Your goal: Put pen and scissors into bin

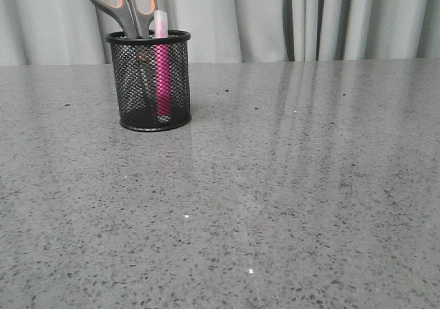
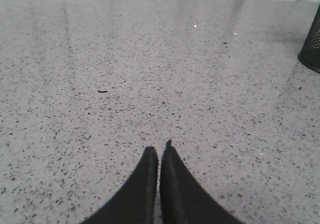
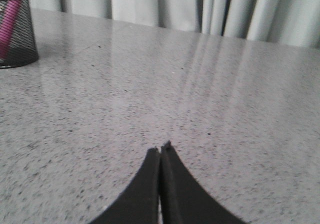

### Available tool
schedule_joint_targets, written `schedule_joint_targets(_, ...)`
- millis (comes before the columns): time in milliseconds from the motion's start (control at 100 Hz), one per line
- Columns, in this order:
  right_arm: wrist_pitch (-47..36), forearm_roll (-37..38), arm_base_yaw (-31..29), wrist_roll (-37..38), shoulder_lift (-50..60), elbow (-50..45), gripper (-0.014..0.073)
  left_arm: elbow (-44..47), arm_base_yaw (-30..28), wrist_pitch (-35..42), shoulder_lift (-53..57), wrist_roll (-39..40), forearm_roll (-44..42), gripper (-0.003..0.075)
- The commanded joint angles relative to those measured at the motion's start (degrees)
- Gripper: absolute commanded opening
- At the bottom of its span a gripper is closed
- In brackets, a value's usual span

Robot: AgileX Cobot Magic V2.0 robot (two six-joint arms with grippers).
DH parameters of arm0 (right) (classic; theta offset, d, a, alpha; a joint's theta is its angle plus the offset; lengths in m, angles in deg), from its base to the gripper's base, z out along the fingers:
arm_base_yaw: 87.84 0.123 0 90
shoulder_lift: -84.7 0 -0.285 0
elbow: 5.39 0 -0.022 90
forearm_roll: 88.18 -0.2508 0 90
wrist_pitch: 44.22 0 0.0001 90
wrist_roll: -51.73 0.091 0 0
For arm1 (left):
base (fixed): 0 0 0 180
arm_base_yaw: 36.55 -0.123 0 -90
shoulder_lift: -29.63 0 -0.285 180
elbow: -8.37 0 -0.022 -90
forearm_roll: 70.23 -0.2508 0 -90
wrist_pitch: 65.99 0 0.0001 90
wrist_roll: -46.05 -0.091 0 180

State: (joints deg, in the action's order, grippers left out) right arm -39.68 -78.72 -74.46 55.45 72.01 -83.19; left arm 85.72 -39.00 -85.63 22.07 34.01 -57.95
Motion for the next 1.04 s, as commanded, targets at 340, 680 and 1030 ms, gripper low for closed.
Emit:
schedule_joint_targets(340, 12.8, -0.8, -3.1, -0.7, 6.6, -0.8, -0.0069, 2.5, -0.1, 2.4, 1.9, 0.5, 1.0, -0.0019)
schedule_joint_targets(680, 11.9, -0.8, -3.1, -0.7, 6.6, -0.8, -0.0069, 2.5, -0.1, 2.4, 1.9, 0.5, 1.0, -0.0019)
schedule_joint_targets(1030, 11.9, -0.8, -3.1, -0.7, 6.6, -0.8, -0.0069, 2.5, -0.1, 2.4, 1.9, 0.5, 1.0, -0.0019)
